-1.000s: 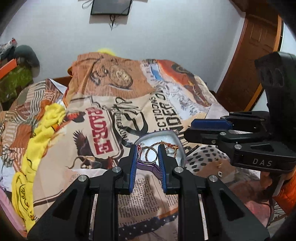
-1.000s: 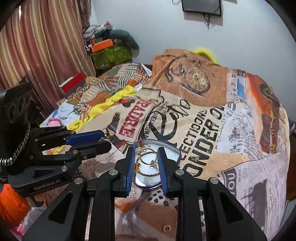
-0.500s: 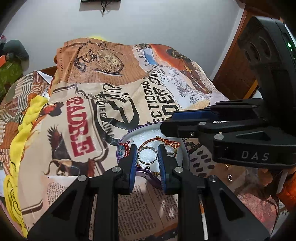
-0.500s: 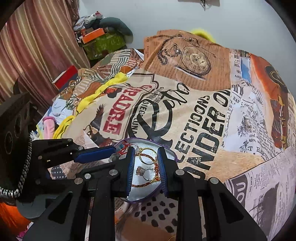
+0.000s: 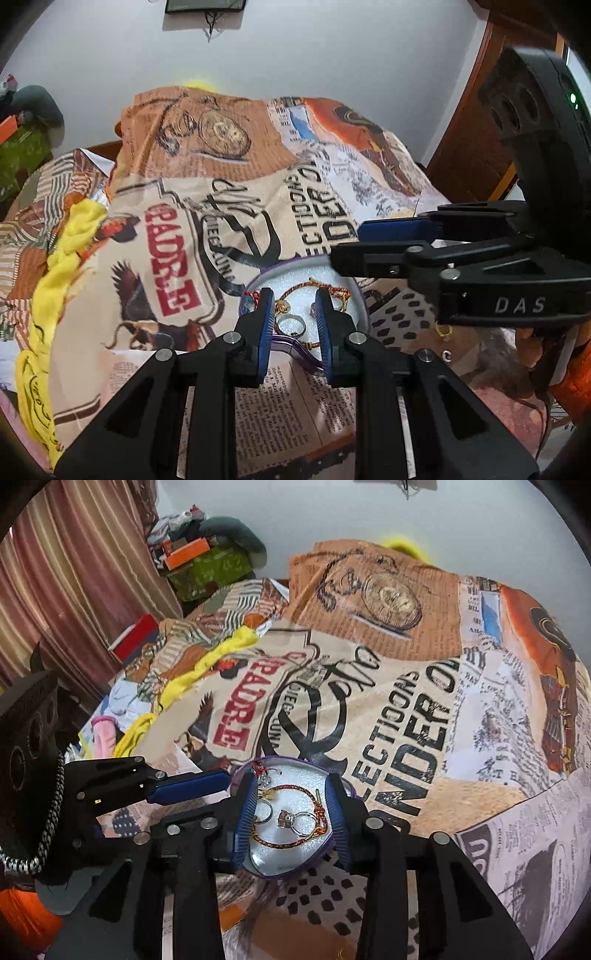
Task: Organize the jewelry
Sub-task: 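Open both grippers inside the tin to release the rings, then withdraw both grippers toward the remaining small rings on the bed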
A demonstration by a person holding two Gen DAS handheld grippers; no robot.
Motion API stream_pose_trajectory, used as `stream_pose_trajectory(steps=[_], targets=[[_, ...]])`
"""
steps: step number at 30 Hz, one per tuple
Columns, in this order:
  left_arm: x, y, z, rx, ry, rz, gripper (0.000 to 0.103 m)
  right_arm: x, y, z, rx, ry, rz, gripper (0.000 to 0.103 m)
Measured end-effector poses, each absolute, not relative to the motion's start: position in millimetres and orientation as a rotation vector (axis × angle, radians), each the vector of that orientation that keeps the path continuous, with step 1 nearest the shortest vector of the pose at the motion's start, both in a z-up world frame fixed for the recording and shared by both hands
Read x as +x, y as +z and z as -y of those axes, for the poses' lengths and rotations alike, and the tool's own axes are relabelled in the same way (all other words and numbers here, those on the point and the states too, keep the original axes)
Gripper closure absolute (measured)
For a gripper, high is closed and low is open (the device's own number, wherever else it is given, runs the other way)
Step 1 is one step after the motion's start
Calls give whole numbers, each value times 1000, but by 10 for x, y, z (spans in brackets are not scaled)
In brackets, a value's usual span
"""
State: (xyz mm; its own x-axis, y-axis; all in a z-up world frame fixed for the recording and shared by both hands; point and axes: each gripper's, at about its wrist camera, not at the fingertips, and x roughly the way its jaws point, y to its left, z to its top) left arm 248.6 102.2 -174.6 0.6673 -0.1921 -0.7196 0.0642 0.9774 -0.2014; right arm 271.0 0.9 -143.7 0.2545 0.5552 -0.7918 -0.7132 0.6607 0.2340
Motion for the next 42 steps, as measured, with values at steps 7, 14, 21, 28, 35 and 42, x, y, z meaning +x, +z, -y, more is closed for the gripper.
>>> stream_pose_trajectory(steps=[7,14,21,28,35,42], targets=[[2339,-1414,-1002,-165,-131,-769,72,2606,-1172,215,-176,830,-921,68],[2248,-1266,-825,-159,-152,-761,69,2439,-1020,522,-207,767,-866,68],[2181,-1313,-473,-117,-189,-803,68,2256,-1036,866,-235,713,-852,68],[2165,-1499,-95,-105,-258,-874,68,2113,-1133,1164,-226,690,-862,68],[2221,-1794,199,-80,-294,-949,72,2042,-1252,1367,-207,680,-886,68],[2231,-2019,381,14,-270,-981,82,2042,-1347,1432,-181,687,-904,68]])
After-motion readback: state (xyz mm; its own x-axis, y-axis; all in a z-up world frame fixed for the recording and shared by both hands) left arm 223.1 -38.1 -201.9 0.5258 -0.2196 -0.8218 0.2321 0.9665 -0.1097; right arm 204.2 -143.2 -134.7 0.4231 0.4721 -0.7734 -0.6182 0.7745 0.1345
